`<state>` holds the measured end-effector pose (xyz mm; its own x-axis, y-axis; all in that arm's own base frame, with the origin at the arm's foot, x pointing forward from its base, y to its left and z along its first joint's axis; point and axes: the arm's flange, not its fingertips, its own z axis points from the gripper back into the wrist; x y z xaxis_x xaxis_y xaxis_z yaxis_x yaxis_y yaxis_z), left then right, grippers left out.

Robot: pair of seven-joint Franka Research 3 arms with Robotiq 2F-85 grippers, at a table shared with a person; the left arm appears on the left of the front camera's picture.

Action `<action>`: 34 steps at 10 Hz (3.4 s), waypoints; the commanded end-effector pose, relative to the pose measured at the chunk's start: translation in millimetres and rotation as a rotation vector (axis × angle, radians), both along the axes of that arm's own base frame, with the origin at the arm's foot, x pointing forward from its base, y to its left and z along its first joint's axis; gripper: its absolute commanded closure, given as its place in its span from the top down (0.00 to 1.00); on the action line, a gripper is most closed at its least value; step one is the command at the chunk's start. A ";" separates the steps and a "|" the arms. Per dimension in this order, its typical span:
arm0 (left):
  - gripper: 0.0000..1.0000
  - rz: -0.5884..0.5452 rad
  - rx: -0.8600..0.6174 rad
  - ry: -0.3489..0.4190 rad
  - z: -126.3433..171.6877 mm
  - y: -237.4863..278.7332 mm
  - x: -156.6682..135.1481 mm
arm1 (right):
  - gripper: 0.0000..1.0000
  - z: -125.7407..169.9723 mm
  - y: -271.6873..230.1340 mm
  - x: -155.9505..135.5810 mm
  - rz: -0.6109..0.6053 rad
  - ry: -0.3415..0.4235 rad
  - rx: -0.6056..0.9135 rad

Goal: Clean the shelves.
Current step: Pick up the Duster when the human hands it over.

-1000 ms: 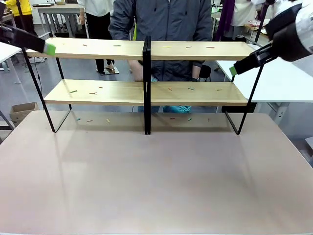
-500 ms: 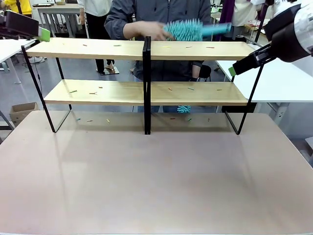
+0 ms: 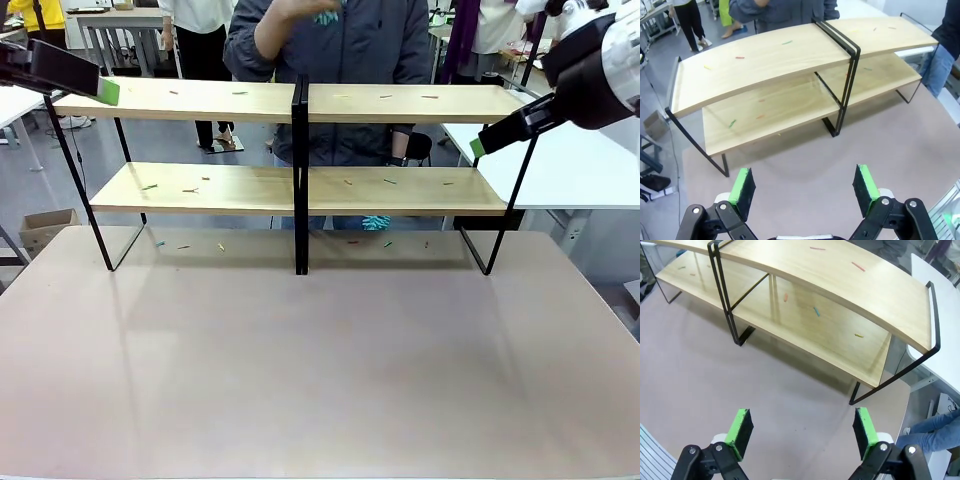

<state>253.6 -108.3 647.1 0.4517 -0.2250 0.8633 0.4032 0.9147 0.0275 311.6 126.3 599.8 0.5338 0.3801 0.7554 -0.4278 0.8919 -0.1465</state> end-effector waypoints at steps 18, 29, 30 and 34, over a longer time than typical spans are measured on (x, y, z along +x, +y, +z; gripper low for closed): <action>1.00 0.002 0.003 0.001 -0.3 0.6 0.3 | 1.00 35.2 57.4 -30.6 -0.165 -0.029 0.213; 1.00 0.002 0.003 0.001 -0.3 0.6 0.3 | 1.00 34.8 57.4 -33.1 -0.141 -0.024 0.194; 1.00 0.002 0.003 0.001 -0.3 0.6 0.3 | 1.00 34.8 57.4 -33.1 -0.141 -0.024 0.194; 1.00 -0.438 -0.136 0.416 32.1 13.5 49.2 | 1.00 34.8 57.4 -33.1 -0.141 -0.024 0.194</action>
